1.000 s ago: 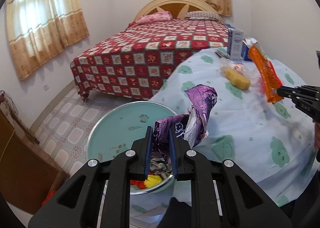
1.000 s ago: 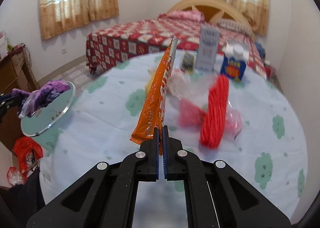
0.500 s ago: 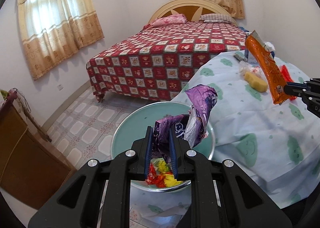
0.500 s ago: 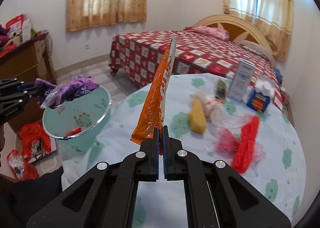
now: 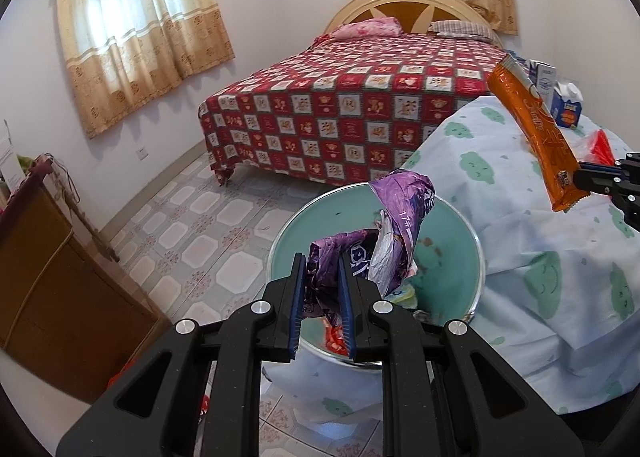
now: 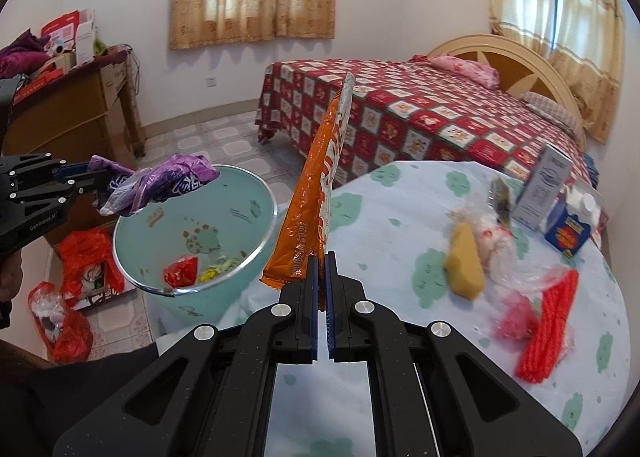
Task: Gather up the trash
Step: 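Carry the purple and orange wrappers over the teal bucket and release both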
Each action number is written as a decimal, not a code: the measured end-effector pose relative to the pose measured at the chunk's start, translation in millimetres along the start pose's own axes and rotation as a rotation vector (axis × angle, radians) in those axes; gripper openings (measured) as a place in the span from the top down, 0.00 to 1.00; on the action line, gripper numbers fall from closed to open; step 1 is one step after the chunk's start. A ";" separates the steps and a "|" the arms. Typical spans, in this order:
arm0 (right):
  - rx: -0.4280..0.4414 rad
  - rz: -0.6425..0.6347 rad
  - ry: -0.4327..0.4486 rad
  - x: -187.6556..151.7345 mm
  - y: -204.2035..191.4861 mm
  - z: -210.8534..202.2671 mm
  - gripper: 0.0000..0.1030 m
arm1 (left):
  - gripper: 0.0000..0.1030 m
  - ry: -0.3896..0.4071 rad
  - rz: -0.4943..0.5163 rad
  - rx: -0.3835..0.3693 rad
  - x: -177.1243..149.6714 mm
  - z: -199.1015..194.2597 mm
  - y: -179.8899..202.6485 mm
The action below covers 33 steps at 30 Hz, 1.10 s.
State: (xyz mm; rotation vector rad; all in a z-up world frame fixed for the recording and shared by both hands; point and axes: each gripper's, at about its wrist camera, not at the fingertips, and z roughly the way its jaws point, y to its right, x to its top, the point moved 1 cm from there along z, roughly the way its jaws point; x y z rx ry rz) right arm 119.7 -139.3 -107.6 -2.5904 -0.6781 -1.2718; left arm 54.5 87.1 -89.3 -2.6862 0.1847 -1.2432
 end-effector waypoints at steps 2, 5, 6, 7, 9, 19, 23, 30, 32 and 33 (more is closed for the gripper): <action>0.008 -0.010 0.000 0.9 -3.9 1.6 0.96 | 0.84 0.000 -0.006 0.007 -0.8 -0.3 -3.9; 0.021 -0.030 -0.001 5.9 -12.2 5.9 0.96 | 0.84 -0.002 -0.018 0.017 -1.8 0.0 -10.7; 0.026 -0.037 -0.002 7.3 -14.6 7.4 0.96 | 0.84 -0.003 -0.022 0.022 -2.0 0.6 -12.5; 0.029 -0.040 -0.003 8.1 -16.0 8.5 0.96 | 0.84 -0.003 -0.025 0.026 -2.7 0.2 -14.6; 0.038 -0.054 -0.008 11.1 -21.6 12.5 0.96 | 0.84 -0.006 -0.033 0.032 -3.3 0.9 -18.5; 0.072 -0.094 -0.026 20.4 -38.5 26.7 0.96 | 0.84 -0.025 -0.058 0.059 -11.1 2.8 -36.7; 0.082 -0.108 -0.031 21.4 -45.8 30.2 0.96 | 0.84 -0.032 -0.070 0.064 -11.6 4.6 -41.6; 0.090 -0.121 -0.035 21.5 -51.8 33.1 0.96 | 0.84 -0.032 -0.071 0.061 -12.1 5.1 -42.7; 0.091 -0.122 -0.035 21.6 -52.9 32.9 0.96 | 0.84 -0.031 -0.071 0.060 -11.9 5.3 -41.7; 0.091 -0.123 -0.034 21.4 -53.1 32.8 0.96 | 0.84 -0.031 -0.071 0.060 -11.7 5.1 -41.2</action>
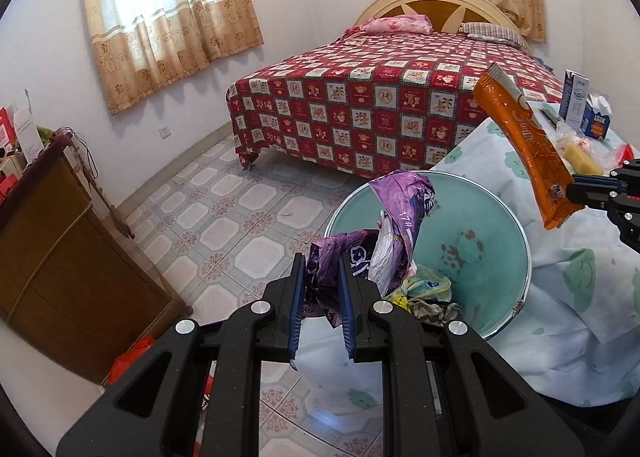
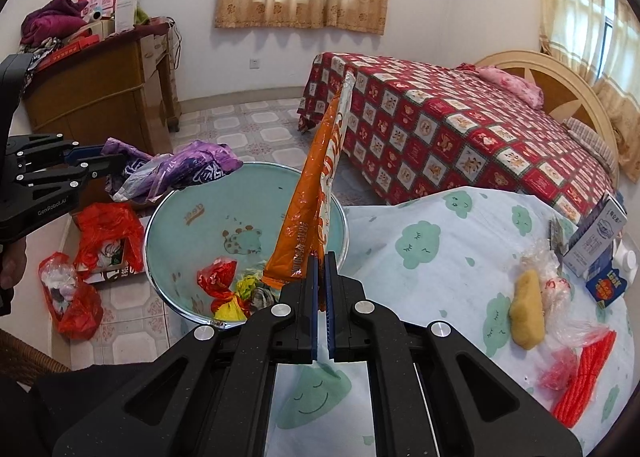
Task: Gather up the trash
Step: 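Carry the purple and orange wrappers over the teal bucket and release both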
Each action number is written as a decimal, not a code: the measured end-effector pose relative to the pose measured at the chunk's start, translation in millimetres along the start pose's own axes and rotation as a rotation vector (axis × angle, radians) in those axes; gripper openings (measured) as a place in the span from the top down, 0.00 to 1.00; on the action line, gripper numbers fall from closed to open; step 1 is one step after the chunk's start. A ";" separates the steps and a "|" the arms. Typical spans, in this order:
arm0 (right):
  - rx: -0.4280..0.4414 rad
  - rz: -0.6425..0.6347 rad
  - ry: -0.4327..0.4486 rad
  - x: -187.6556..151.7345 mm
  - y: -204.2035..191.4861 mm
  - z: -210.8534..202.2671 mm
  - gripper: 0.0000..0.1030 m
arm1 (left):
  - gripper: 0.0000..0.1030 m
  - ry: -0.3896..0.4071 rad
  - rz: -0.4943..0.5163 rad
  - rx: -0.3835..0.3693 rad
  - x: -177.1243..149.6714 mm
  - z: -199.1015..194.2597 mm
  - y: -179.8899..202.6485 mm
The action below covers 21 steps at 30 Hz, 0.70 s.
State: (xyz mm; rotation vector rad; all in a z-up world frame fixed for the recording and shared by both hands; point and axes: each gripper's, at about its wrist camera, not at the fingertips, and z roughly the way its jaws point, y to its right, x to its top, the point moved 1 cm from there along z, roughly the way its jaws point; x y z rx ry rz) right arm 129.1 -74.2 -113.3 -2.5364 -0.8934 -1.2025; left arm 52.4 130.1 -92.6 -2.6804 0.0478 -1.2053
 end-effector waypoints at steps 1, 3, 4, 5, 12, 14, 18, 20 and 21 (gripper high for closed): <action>0.000 0.000 0.000 0.2 -0.1 0.0 0.96 | 0.84 0.000 0.000 -0.001 0.0 0.0 -0.1; 0.001 0.000 0.001 0.3 -0.9 0.3 0.96 | 0.84 -0.001 0.001 -0.002 -0.2 0.4 1.2; 0.000 0.000 0.001 0.2 -1.1 0.2 0.96 | 0.84 -0.002 0.003 -0.003 -0.3 0.5 2.0; 0.001 0.000 0.000 0.2 -1.1 0.2 0.96 | 0.84 -0.002 0.003 -0.004 -0.3 0.0 3.0; 0.000 -0.002 0.001 0.3 -1.5 0.2 0.96 | 0.84 -0.003 0.003 -0.005 -0.5 0.3 3.7; 0.001 -0.003 0.001 0.7 -2.5 0.4 0.96 | 0.84 -0.004 0.005 -0.009 -0.2 0.2 6.4; 0.007 -0.009 -0.002 1.6 -6.3 3.0 0.96 | 0.84 -0.003 0.009 -0.021 -0.6 0.3 11.9; 0.010 -0.014 -0.005 1.6 -8.3 4.2 0.96 | 0.84 -0.001 0.015 -0.025 -0.7 0.1 16.2; 0.013 -0.015 -0.006 1.5 -9.6 5.3 0.96 | 0.83 -0.002 0.015 -0.028 -1.0 0.8 16.9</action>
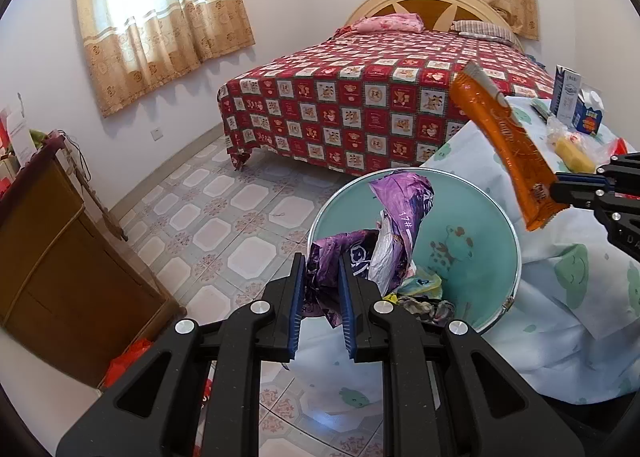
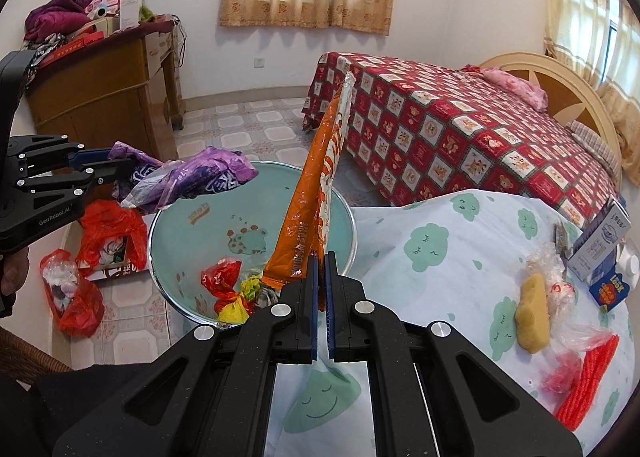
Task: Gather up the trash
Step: 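Carry the purple and orange wrappers over the teal bucket and release both, then move the right gripper to the red mesh net and grasp it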
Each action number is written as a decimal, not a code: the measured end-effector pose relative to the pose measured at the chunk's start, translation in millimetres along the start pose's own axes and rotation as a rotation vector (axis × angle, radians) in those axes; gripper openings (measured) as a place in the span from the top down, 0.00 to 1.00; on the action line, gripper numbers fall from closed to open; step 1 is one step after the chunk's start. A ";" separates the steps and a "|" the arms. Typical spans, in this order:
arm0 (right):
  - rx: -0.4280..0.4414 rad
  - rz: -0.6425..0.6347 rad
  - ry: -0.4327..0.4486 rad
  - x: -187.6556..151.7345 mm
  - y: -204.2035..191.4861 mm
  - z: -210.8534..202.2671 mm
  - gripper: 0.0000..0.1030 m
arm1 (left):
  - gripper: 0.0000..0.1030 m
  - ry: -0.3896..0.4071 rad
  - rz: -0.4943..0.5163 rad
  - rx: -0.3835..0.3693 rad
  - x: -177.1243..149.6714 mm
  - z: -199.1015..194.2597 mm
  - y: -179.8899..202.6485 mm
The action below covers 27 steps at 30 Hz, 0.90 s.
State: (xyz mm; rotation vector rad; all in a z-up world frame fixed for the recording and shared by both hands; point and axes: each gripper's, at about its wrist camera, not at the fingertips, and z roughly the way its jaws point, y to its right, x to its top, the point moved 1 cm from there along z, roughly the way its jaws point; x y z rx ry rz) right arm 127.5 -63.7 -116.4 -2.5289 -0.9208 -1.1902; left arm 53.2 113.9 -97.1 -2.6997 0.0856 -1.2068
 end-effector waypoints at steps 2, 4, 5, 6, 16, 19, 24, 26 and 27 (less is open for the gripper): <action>0.007 -0.002 -0.002 0.0 -1.1 1.6 0.96 | 0.79 0.003 0.004 -0.008 -0.2 -0.2 2.3; 0.010 -0.006 0.000 -0.6 -2.6 3.3 0.94 | 0.63 0.008 0.005 -0.003 -1.0 -0.7 3.6; 0.009 -0.005 -0.001 -1.1 -2.6 3.7 0.92 | 0.60 0.011 0.007 -0.003 -0.9 -0.7 3.4; 0.010 -0.003 -0.002 -1.7 -2.6 4.4 0.88 | 0.60 0.013 0.009 -0.004 -1.2 -0.6 2.7; 0.007 0.007 0.000 -6.2 -1.8 6.2 0.78 | 0.60 0.000 0.020 -0.007 -4.2 1.5 6.9; 0.005 0.014 0.004 -8.7 -0.3 4.5 0.75 | 0.57 -0.001 0.016 -0.005 -3.8 2.7 4.7; 0.001 0.027 0.012 -10.5 3.1 0.7 0.74 | 0.54 0.001 0.017 0.000 -3.9 2.5 4.4; -0.002 0.032 0.015 -10.4 4.3 -1.1 0.73 | 0.52 0.004 0.018 0.001 -3.8 2.2 4.2; -0.004 0.036 0.018 -11.1 5.4 -2.5 0.72 | 0.50 0.005 0.017 0.002 -3.7 2.0 3.4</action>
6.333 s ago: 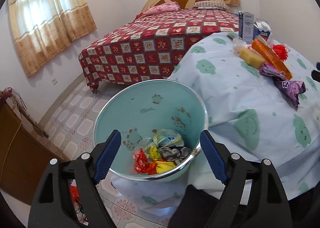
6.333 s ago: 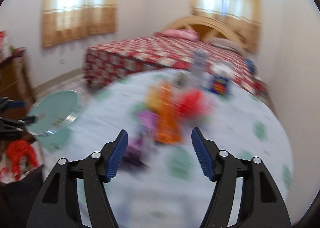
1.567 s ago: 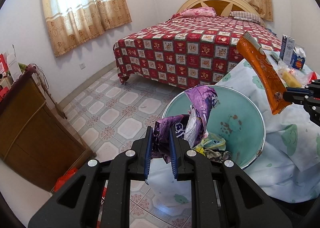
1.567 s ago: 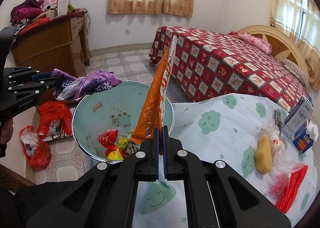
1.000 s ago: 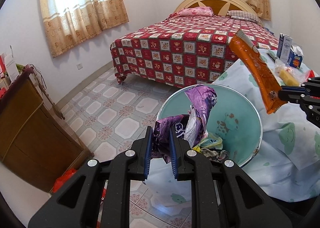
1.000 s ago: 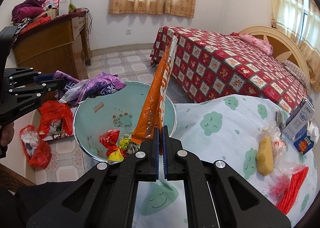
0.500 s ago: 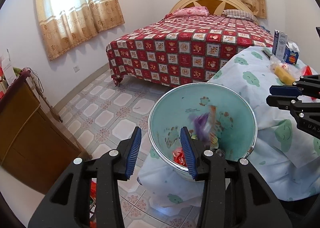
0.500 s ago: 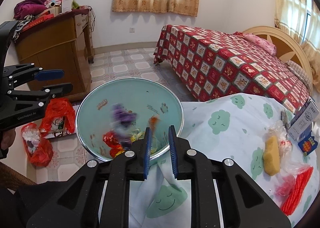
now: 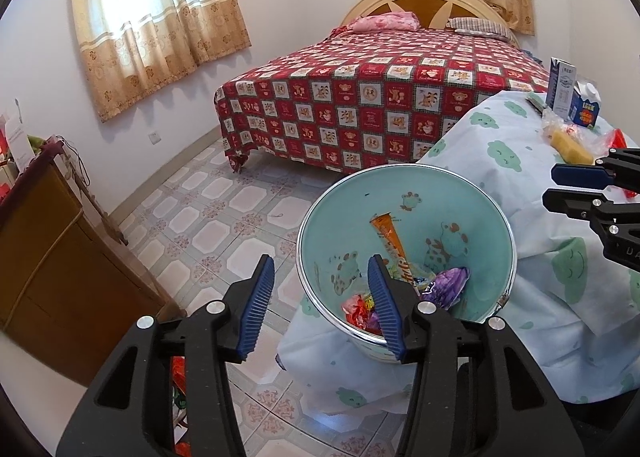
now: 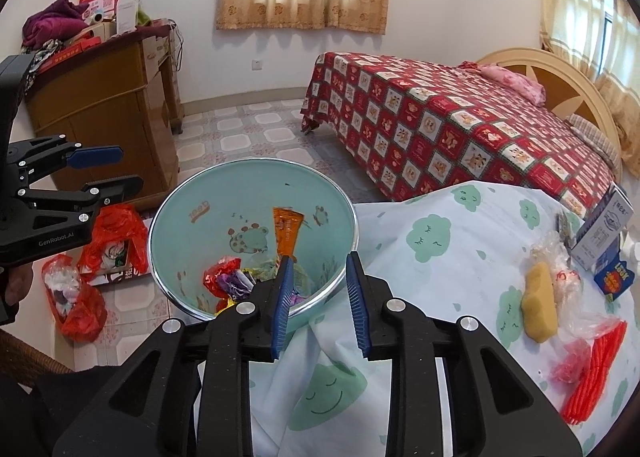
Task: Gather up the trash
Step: 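Move the right gripper to the red mesh net and grasp it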
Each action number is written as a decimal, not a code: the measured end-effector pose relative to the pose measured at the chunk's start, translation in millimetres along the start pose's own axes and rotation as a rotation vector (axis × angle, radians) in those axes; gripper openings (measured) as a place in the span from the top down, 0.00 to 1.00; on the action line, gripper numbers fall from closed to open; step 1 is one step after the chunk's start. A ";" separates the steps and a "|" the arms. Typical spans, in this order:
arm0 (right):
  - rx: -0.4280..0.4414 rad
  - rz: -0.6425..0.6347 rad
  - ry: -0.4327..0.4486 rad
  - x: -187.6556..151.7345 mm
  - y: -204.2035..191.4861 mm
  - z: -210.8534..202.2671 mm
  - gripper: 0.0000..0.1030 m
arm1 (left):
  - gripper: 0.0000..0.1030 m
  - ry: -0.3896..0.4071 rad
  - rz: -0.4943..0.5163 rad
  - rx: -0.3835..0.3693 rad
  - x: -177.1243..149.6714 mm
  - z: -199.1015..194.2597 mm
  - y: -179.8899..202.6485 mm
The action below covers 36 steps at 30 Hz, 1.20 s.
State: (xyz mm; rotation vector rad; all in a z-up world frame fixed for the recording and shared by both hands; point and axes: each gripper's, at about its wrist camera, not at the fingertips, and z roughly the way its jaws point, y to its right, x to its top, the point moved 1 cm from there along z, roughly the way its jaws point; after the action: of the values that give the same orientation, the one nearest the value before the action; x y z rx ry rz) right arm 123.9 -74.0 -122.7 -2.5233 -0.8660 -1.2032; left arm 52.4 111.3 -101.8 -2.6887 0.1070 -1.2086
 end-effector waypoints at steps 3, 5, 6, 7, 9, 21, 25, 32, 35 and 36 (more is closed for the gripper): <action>-0.006 0.011 0.007 -1.6 4.3 -5.0 0.69 | 0.45 0.004 -0.001 0.005 0.1 -0.9 -0.1; -0.015 0.019 0.012 -4.0 7.7 -8.9 0.67 | 0.43 0.005 -0.001 0.007 0.0 -1.2 0.1; -0.019 0.024 0.013 -5.3 9.6 -10.5 0.66 | 0.42 0.004 0.000 0.007 -0.1 -1.6 0.3; -0.024 0.030 0.015 -6.9 11.9 -12.6 0.66 | 0.42 0.003 0.000 0.005 -0.2 -1.6 0.0; -0.040 0.050 0.020 -11.9 20.0 -18.5 0.64 | 0.37 0.001 0.001 0.004 0.2 -2.8 1.5; -0.148 0.217 0.020 -54.4 77.4 -48.8 0.58 | 0.30 -0.008 0.079 -0.022 -1.8 3.9 43.3; -0.185 0.269 0.023 -71.4 99.4 -60.5 0.55 | 0.25 0.000 0.091 -0.027 1.6 4.6 54.0; -0.246 0.358 0.029 -95.3 130.7 -78.1 0.54 | 0.24 0.003 0.105 -0.037 7.1 10.9 74.3; -0.280 0.397 0.028 -105.7 144.1 -85.6 0.54 | 0.24 0.006 0.110 -0.048 10.7 13.1 83.1; -0.292 0.408 0.026 -108.1 146.9 -87.9 0.54 | 0.24 0.007 0.111 -0.052 12.1 13.8 86.5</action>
State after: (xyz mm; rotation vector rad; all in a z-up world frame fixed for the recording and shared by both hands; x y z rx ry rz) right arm 101.6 -274.4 -140.4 -2.7137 -0.1562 -1.2898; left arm 71.8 26.8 -119.5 -2.6829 0.2889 -1.1977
